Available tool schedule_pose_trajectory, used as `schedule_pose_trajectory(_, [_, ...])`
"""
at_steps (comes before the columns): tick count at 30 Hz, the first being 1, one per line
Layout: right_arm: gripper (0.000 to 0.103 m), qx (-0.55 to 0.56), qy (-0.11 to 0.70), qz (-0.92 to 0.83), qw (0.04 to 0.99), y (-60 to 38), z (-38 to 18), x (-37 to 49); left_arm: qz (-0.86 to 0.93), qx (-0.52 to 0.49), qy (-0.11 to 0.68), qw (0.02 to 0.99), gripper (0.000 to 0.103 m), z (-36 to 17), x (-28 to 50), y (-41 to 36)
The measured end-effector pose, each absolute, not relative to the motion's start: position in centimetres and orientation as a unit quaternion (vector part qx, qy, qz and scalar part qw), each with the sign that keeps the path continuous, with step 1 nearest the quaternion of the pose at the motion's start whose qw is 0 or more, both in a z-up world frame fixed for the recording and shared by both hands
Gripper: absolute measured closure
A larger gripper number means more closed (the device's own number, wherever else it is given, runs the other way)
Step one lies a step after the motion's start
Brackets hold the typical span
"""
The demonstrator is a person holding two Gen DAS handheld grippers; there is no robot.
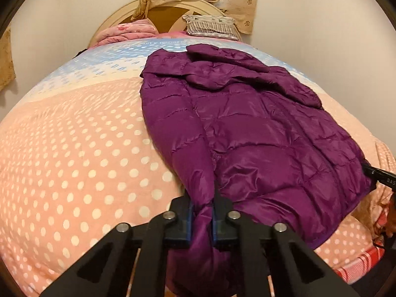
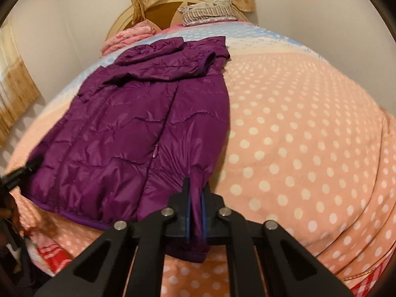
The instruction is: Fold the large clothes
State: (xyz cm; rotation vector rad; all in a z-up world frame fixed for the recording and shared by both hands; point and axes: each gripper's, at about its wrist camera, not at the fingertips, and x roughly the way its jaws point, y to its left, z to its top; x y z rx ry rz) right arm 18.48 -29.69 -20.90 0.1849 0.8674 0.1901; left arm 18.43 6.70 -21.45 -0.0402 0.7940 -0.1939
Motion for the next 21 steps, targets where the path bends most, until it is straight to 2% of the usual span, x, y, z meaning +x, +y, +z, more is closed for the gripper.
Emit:
schedule_pose_trajectory(10, [0.096,0.122,0.375,0.152,0.907,-31.4,-14.8,15.0,-0.139,-0.019,0.328,0.934,0.098,-14.5,13.5,7.3])
schedule_pose_trajectory(18, [0.096,0.122,0.298,0.184,0.929,-32.9,-7.2,8.7,-0.184,-0.037,0.261,0.947,0.098,-6.7,7.8,8.9])
schedule_pose_trajectory(21, [0.096,0.128,0.265,0.193,0.936,-33.4,-5.3,9.4,-0.192,-0.037,0.254,0.947,0.098,-5.9,8.3,9.4])
